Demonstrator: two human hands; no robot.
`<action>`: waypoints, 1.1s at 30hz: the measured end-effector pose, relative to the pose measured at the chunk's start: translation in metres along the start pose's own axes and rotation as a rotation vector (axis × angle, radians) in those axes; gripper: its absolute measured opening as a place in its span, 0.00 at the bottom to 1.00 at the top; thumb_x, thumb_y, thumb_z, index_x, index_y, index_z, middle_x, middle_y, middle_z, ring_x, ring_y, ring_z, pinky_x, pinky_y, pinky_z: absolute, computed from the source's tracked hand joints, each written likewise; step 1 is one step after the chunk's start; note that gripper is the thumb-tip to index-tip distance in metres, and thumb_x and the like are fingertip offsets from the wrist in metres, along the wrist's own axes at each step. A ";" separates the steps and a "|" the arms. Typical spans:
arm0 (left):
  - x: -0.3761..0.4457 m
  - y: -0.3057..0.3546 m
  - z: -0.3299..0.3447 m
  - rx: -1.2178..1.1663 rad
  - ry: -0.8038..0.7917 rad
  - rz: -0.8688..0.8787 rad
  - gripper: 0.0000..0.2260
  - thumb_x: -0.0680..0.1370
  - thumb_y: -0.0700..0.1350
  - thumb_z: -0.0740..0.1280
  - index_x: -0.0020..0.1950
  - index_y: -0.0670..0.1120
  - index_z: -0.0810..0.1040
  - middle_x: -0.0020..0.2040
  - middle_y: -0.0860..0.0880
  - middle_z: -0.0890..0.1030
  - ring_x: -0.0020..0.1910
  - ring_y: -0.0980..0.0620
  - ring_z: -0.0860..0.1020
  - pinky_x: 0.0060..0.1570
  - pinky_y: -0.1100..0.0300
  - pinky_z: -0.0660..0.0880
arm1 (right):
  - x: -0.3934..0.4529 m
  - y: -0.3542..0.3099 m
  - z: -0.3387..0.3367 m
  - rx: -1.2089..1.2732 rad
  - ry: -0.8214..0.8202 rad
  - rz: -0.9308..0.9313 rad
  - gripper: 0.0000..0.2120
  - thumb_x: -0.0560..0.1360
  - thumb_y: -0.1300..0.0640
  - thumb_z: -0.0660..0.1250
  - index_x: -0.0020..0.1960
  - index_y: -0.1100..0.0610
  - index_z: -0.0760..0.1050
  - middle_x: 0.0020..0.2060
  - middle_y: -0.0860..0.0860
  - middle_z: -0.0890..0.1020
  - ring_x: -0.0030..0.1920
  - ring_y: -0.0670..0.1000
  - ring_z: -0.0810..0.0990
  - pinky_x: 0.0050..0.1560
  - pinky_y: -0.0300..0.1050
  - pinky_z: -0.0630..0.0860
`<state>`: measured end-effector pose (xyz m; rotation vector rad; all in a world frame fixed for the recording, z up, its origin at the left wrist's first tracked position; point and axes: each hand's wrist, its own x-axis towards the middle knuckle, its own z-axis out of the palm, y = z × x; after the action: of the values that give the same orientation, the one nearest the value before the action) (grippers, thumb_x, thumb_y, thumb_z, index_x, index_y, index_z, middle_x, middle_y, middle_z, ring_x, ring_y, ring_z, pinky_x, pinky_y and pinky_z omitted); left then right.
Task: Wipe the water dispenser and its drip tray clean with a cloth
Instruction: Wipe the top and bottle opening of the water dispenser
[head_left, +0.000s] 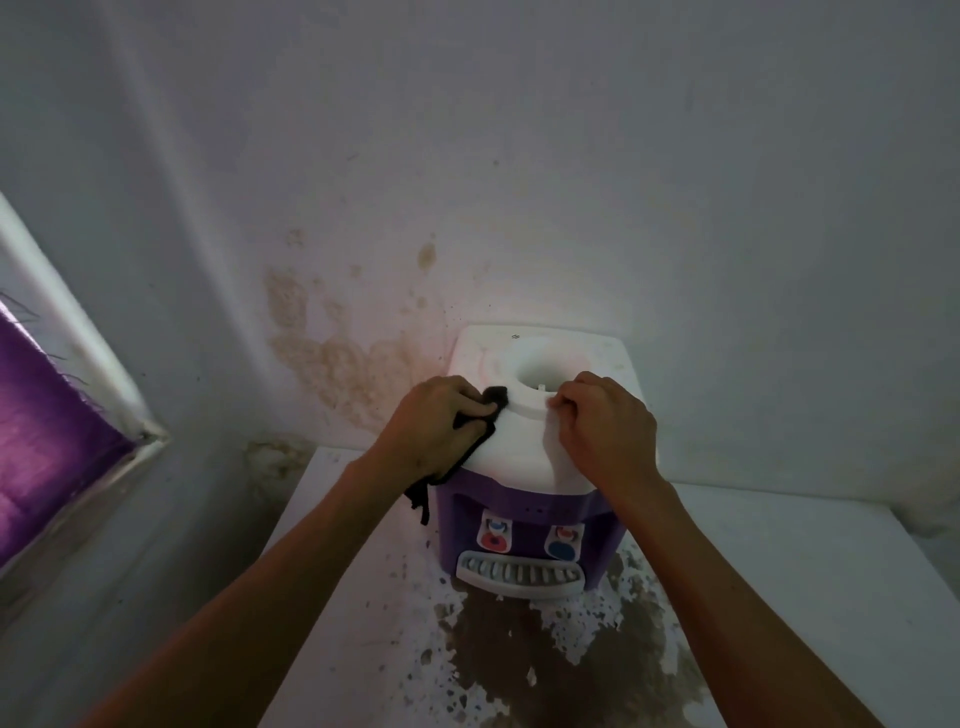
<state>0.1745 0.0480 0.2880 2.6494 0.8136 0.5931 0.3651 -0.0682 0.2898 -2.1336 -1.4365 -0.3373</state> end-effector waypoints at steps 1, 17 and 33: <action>-0.005 0.006 0.001 0.005 -0.018 0.038 0.13 0.80 0.49 0.70 0.63 0.49 0.84 0.59 0.48 0.83 0.55 0.48 0.77 0.55 0.57 0.70 | 0.001 0.000 0.001 0.001 0.002 0.001 0.10 0.80 0.57 0.64 0.47 0.53 0.84 0.42 0.45 0.82 0.41 0.49 0.79 0.35 0.42 0.70; 0.035 -0.012 0.002 -0.036 0.187 -0.380 0.11 0.79 0.45 0.72 0.61 0.48 0.85 0.52 0.46 0.84 0.48 0.49 0.79 0.50 0.62 0.72 | 0.006 0.011 -0.005 -0.005 -0.075 -0.147 0.06 0.78 0.51 0.67 0.52 0.49 0.81 0.45 0.43 0.80 0.42 0.47 0.77 0.32 0.38 0.66; 0.028 -0.003 0.010 -0.114 0.283 -0.109 0.11 0.78 0.43 0.72 0.59 0.50 0.86 0.53 0.51 0.85 0.50 0.55 0.81 0.57 0.64 0.74 | 0.030 0.005 0.010 0.159 -0.243 -0.053 0.16 0.75 0.43 0.72 0.61 0.46 0.82 0.52 0.43 0.81 0.52 0.47 0.77 0.43 0.42 0.68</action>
<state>0.1991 0.0658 0.2861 2.4330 0.9638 0.9698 0.3805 -0.0403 0.2945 -2.0639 -1.5992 0.0198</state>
